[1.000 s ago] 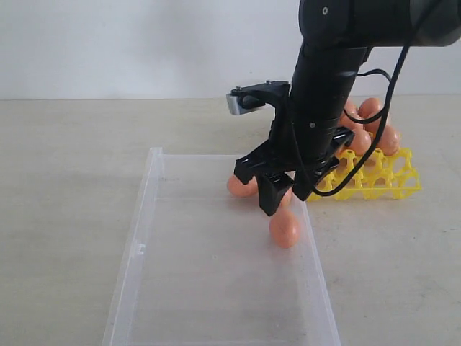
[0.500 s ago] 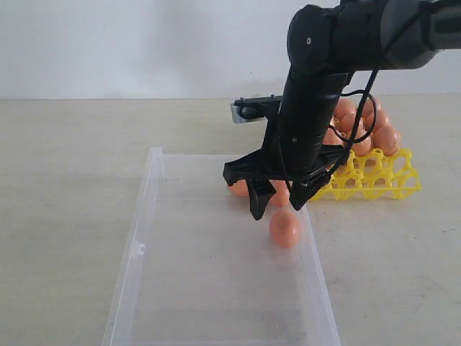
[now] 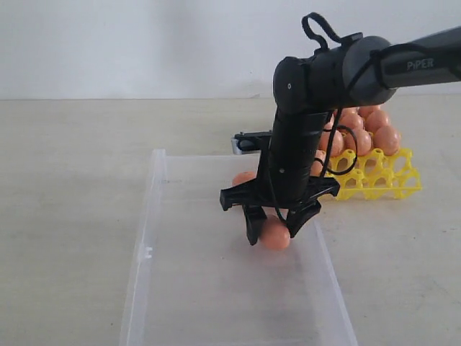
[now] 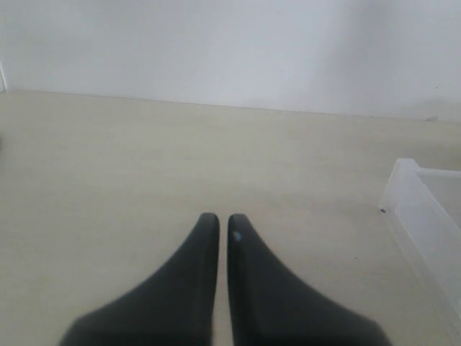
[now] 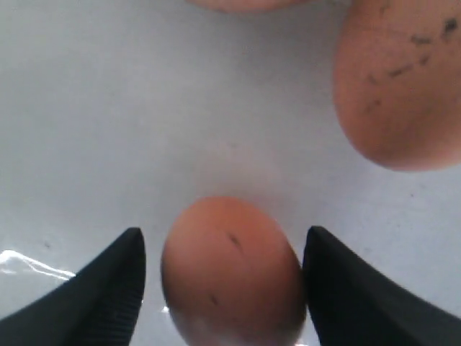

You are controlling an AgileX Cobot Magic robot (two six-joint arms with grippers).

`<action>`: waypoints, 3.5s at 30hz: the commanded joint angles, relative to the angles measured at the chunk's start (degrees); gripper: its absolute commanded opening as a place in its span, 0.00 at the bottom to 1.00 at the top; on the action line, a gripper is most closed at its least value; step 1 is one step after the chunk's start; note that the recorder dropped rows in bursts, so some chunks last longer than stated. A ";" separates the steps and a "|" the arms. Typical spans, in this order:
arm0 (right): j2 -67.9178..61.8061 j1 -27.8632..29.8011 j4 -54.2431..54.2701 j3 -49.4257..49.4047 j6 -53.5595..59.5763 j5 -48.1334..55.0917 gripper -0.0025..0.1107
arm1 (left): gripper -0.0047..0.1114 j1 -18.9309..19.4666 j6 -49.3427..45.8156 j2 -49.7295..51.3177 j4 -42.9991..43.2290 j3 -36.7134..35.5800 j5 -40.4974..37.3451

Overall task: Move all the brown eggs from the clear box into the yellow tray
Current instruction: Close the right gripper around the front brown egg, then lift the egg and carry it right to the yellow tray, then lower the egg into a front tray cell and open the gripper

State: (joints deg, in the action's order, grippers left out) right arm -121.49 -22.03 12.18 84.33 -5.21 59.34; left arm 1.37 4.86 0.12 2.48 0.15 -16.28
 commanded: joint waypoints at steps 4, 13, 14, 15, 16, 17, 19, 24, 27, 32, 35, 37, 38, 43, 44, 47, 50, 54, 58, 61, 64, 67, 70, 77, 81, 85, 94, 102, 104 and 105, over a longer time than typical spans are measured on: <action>-1.23 0.19 -0.74 0.11 -0.24 -0.63 0.36 | 0.08 0.20 -0.13 -0.12 -0.14 -0.15 0.40; 1.19 0.19 2.37 0.49 9.38 0.50 0.02 | 0.08 0.20 -0.13 -0.12 -0.14 -0.15 0.40; 2.18 0.19 3.01 0.49 10.92 0.02 0.02 | 0.08 0.20 -0.13 -0.12 -0.14 -0.15 0.40; 3.68 0.19 3.98 0.49 13.22 -0.87 0.02 | 0.08 0.20 -0.13 -0.12 -0.14 -0.15 0.40; 5.41 0.19 4.98 0.49 15.70 -2.12 0.02 | 0.08 0.20 -0.13 -0.12 -0.14 -0.15 0.40; 9.01 0.19 6.27 0.49 18.51 -5.67 0.02 | 0.08 0.20 -0.13 -0.12 -0.14 -0.15 0.40; 15.25 0.19 6.92 0.38 15.10 -12.43 0.02 | 0.08 0.20 -0.13 -0.12 -0.14 -0.15 0.40; 24.55 0.19 8.81 -8.13 -2.43 -38.49 0.02 | 0.08 0.20 -0.13 -0.12 -0.14 -0.15 0.40; 33.73 0.33 12.66 -27.49 -4.21 -64.70 0.02 | 0.08 0.20 -0.13 -0.12 -0.14 -0.15 0.40; 39.98 12.61 13.60 -49.66 -42.21 -111.06 0.02 | 0.08 0.20 -0.13 -0.12 -0.14 -0.15 0.40; 36.16 22.99 -5.52 -47.95 -59.12 -112.52 0.02 | 0.08 0.20 -0.13 -0.12 -0.14 -0.15 0.40; 31.37 29.50 -19.42 -44.75 -71.29 -117.49 0.02 | 0.08 0.20 -0.13 -0.12 -0.14 -0.15 0.40; 28.39 32.77 -26.91 -42.32 -77.49 -122.27 0.02 | 0.08 0.20 -0.13 -0.12 -0.14 -0.15 0.40; 16.37 41.59 -59.66 -27.19 -92.42 -129.30 0.02 | 0.08 0.20 -0.13 -0.12 -0.14 -0.15 0.40; 14.93 41.89 -66.47 -24.55 -92.29 -129.30 0.02 | 0.08 0.20 -0.13 -0.12 -0.14 -0.15 0.40; 12.81 41.77 -81.96 -19.69 -92.22 -129.30 0.02 | 0.08 0.20 -0.13 -0.12 -0.14 -0.15 0.40; 12.81 41.31 -88.40 -19.04 -87.31 -129.30 0.02 | 0.08 0.20 -0.13 -0.12 -0.14 -0.15 0.40; 12.81 41.31 -90.26 -19.04 -82.64 -124.57 0.02 | 0.08 0.20 -0.13 -0.12 -0.14 -0.15 0.40; 12.81 41.31 -94.59 -19.04 -71.13 -121.13 0.02 | 0.08 0.20 -0.13 -0.12 -0.14 -0.15 0.40; 12.93 41.31 -100.87 -19.04 -61.44 -121.13 0.02 | 0.08 0.20 -0.13 -0.12 -0.14 -0.15 0.40; 12.93 41.31 -104.44 -19.04 -58.01 -120.60 0.02 | 0.08 0.20 -0.13 -0.12 -0.14 -0.15 0.40; 12.93 41.31 -103.07 -19.04 -56.04 -119.61 0.02 | 0.08 0.20 -0.13 -0.12 -0.14 -0.15 0.40; 12.93 41.31 -100.08 -19.04 -55.43 -119.38 0.02 | 0.08 0.20 -0.13 -0.12 -0.14 -0.15 0.40; 9.80 41.31 -93.37 -19.04 -54.60 -121.78 0.02 | 0.08 0.20 -0.13 -0.12 -0.14 -0.15 0.40; 5.46 41.31 -93.81 -19.04 -57.01 -122.78 0.02 | 0.08 0.20 -0.13 -0.12 -0.14 -0.15 0.40; 2.78 41.43 -93.66 -19.04 -57.62 -125.50 0.02 | 0.08 0.20 -0.13 -0.12 -0.14 -0.15 0.40; -1.64 41.43 -93.54 -19.04 -57.72 -124.57 0.02 | 0.08 0.20 -0.13 -0.12 -0.14 -0.15 0.40; -2.03 41.43 -94.86 -19.04 -57.86 -128.15 0.02 | 0.08 0.20 -0.13 -0.12 -0.14 -0.15 0.40; -2.03 41.43 -97.01 -19.04 -57.86 -127.70 0.02 | 0.08 0.20 -0.13 -0.12 -0.14 -0.15 0.40; -2.03 41.32 -98.03 -19.04 -57.63 -126.51 0.02 | 0.08 0.20 -0.13 -0.12 -0.14 -0.15 0.40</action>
State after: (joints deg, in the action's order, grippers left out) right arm -123.58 19.32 -83.45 65.09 -63.08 -67.81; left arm 1.37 4.86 0.12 2.48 0.15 -16.28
